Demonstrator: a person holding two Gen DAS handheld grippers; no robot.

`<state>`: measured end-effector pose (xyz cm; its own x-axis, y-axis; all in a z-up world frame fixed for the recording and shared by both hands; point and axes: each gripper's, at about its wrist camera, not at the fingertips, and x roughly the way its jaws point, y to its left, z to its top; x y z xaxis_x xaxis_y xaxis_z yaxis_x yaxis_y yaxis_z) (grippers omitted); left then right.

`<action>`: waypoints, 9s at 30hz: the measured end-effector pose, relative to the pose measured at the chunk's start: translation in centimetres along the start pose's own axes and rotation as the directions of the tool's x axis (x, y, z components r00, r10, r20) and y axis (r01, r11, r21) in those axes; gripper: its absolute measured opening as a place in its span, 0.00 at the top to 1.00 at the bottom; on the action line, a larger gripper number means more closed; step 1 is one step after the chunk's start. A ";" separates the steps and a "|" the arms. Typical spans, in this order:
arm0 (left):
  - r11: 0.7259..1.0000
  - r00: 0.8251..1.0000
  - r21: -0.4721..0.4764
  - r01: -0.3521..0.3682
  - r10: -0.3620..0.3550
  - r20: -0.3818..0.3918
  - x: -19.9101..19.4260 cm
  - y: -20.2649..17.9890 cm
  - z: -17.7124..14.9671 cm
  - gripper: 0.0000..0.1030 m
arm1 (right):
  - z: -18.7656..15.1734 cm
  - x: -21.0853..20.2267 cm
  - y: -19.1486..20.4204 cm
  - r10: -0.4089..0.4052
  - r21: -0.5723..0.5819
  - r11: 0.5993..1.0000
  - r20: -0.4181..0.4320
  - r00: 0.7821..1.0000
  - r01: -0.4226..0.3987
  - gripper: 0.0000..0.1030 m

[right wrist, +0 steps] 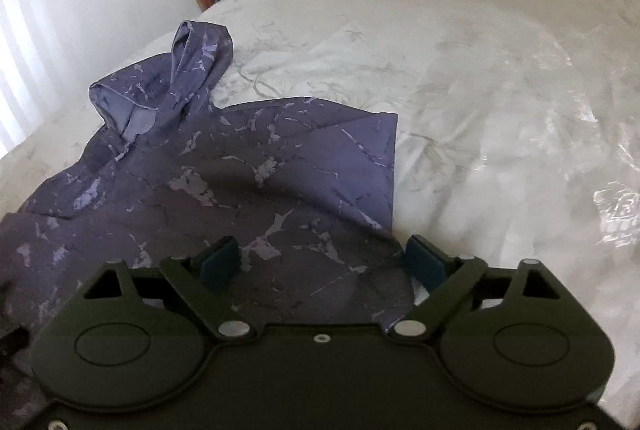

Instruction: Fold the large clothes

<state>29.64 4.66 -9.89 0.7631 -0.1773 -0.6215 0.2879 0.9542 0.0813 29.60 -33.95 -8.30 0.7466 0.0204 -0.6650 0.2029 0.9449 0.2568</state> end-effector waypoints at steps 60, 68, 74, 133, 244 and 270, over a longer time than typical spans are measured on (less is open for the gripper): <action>0.965 0.998 -0.257 0.048 -0.059 -0.034 17.4 9.4 15.7 0.55 | 13.9 15.1 5.1 0.137 -0.035 0.990 -0.027 0.990 -0.138 0.47; 0.967 0.980 -0.245 0.073 -0.023 0.199 9.1 10.4 15.4 0.42 | 13.7 9.1 4.3 0.292 -0.187 0.939 -0.003 0.956 -0.288 0.30; 0.986 0.958 -0.112 0.121 -0.087 0.273 9.9 5.8 17.8 0.40 | 15.6 7.7 6.9 0.355 -0.217 0.919 0.087 0.931 -0.330 0.27; 0.545 0.835 -0.694 0.472 -0.530 0.151 7.3 10.8 12.8 0.06 | 0.4 -1.4 14.3 0.344 -0.760 0.626 0.067 0.937 -0.176 0.91; 0.957 0.986 -0.275 0.093 -0.126 -0.106 -15.3 8.6 -7.8 0.00 | -11.7 -19.7 -0.2 0.183 0.126 0.978 -0.112 0.977 -0.169 0.01; 0.968 0.883 -0.173 0.183 -0.239 -0.404 -15.6 7.0 -13.0 0.00 | -17.7 -21.7 -2.6 0.247 0.223 0.959 -0.344 0.906 -0.177 0.01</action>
<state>12.25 17.21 -9.80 0.3716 -0.2874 -0.8828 0.3184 0.9327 -0.1696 1.65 -31.04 -6.95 0.5083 0.3644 -0.7803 0.2034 0.8297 0.5199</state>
